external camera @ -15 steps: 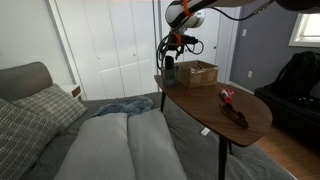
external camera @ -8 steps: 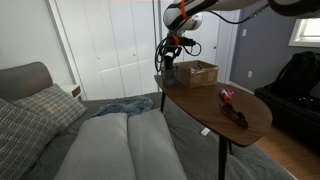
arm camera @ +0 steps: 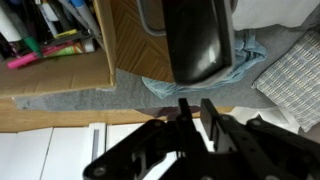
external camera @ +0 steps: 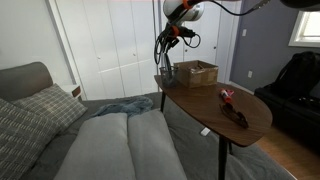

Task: Move the black and white object to the table

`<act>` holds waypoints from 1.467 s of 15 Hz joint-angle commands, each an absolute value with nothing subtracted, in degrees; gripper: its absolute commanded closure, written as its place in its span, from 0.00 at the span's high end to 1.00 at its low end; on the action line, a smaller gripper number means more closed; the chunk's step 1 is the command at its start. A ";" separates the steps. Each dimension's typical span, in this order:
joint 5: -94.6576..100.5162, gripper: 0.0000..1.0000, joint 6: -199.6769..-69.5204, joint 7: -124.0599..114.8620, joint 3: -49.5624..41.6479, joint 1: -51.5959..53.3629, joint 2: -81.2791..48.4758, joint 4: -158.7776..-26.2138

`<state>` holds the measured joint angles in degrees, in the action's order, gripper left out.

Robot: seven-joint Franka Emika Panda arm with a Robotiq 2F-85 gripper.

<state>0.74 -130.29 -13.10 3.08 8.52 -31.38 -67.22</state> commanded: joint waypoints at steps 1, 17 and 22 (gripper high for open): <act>2.43 0.00 -128.57 -12.77 2.84 9.50 -27.57 -68.53; -14.95 1.00 -123.66 38.13 13.75 -4.76 -19.84 -81.79; -14.38 1.00 -121.21 37.65 10.48 -3.25 -21.90 -80.37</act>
